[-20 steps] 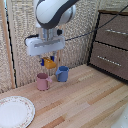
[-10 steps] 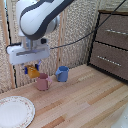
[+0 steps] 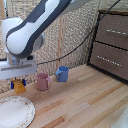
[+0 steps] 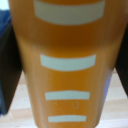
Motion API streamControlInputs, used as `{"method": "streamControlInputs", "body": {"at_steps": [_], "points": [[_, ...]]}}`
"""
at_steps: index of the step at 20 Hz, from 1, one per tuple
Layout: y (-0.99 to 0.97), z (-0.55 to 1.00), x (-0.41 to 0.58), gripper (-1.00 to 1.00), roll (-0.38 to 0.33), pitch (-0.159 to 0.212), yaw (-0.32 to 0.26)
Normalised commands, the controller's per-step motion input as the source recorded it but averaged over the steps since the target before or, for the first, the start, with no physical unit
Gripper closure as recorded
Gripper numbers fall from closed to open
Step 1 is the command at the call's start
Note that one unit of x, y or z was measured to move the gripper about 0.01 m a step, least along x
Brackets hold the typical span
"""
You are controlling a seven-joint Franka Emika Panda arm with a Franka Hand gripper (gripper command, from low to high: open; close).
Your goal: Caressingly guide your clamp towards the toast. Compassionately possess the toast with your clamp. Gradually tag the toast up from the worktable. Complaisantly, cruise the held-toasty-pillow to your white crockery. Last but notably, liberate the toast onto the shiny white tableware.
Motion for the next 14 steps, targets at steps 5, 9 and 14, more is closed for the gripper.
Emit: {"method": "streamControlInputs", "body": {"at_steps": [5, 9, 14], "points": [[0.37, -0.43, 0.371, 1.0, -0.166, -0.001, 0.111], [0.34, -0.36, 0.341, 1.0, -0.096, -0.034, 0.059], [0.43, -0.32, 0.255, 1.0, -0.126, -0.049, 0.054]]}}
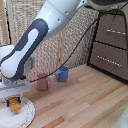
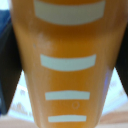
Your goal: Caressingly guide your clamp towards the toast. Compassionately possess the toast with your clamp. Gradually tag the toast up from the worktable. Complaisantly, cruise the held-toasty-pillow to your white crockery. Last but notably, liberate the toast onto the shiny white tableware.
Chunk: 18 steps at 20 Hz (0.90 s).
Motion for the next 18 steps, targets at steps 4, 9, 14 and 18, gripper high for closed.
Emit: {"method": "streamControlInputs", "body": {"at_steps": [4, 9, 14, 18], "points": [[0.36, -0.14, 0.172, 1.0, -0.138, -0.006, 0.082], [-0.02, 0.22, 0.085, -1.0, -0.031, -0.011, 0.026], [-0.24, 0.73, 0.03, -1.0, -0.06, -0.018, 0.004], [-0.26, 0.69, 0.191, -1.0, -0.081, -0.147, 0.006]]}}
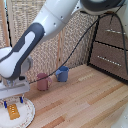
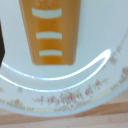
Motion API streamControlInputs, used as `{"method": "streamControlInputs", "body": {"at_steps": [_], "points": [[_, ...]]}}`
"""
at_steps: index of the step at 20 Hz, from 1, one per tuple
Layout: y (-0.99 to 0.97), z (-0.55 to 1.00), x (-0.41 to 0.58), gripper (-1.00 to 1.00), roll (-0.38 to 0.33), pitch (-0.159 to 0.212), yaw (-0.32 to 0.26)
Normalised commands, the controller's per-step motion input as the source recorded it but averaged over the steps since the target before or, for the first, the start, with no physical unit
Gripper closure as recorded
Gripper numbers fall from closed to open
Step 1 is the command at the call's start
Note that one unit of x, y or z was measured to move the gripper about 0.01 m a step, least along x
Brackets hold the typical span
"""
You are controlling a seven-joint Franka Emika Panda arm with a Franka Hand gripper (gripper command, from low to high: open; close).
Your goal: Caressingly guide your clamp towards the toast. Compassionately possess the toast with your clamp. Gradually tag the toast up from the worktable. Complaisantly, cruise the held-toasty-pillow to your white crockery. Last but notably, liberate the toast onto the shiny white tableware.
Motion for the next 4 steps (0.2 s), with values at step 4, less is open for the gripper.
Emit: {"method": "streamControlInputs", "body": {"at_steps": [4], "points": [[-0.34, 0.6, 0.241, -1.0, -0.047, -0.194, 0.044]]}}
